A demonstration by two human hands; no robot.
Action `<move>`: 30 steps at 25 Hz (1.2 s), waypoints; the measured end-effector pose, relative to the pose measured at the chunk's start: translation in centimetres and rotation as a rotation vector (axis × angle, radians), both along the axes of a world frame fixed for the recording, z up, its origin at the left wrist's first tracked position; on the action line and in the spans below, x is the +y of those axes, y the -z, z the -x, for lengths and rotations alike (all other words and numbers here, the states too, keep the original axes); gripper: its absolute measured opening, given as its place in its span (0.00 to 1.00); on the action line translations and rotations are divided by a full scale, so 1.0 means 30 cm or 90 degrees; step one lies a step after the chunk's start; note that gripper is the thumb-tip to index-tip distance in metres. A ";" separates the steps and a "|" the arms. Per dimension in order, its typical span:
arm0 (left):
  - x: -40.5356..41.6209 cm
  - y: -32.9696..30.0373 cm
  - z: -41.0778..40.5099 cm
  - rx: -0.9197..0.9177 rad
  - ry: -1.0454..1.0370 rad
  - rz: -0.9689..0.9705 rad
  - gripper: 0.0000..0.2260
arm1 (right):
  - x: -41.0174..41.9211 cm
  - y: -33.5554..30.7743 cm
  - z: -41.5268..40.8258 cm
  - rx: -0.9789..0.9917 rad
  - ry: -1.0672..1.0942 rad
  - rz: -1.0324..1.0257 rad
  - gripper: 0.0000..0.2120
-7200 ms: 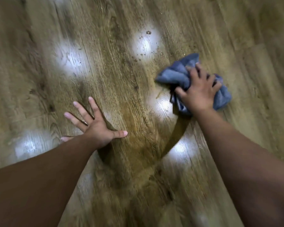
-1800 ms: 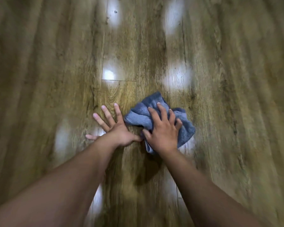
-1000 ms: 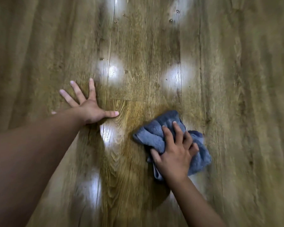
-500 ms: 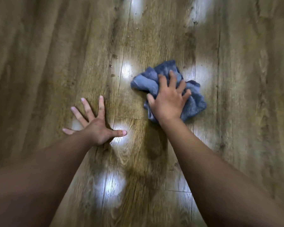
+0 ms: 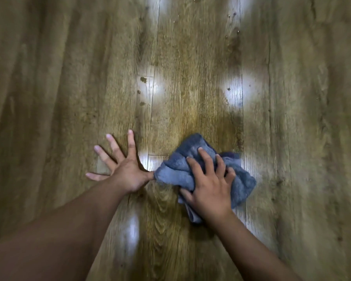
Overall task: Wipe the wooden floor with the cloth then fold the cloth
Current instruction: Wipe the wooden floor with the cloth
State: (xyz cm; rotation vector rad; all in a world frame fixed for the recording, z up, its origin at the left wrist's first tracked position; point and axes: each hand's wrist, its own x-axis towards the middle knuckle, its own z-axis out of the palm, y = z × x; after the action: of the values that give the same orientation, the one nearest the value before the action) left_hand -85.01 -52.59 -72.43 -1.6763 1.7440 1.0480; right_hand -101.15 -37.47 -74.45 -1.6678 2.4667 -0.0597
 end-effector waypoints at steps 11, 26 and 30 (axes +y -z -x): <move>-0.002 0.048 -0.020 0.034 -0.020 0.022 0.67 | -0.393 0.033 0.112 0.035 0.140 0.041 0.36; -0.623 0.122 -0.126 0.134 0.069 0.525 0.23 | -0.043 0.014 -0.125 0.009 0.119 0.073 0.36; -0.645 0.204 -0.095 0.083 0.084 0.583 0.26 | -0.053 0.034 -0.102 0.010 0.117 0.072 0.38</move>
State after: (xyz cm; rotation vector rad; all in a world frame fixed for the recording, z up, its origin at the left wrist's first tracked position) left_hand -82.15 -71.94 -78.53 -1.9499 2.6098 0.2744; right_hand -98.09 -39.06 -75.47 -1.4813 2.6679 -0.2131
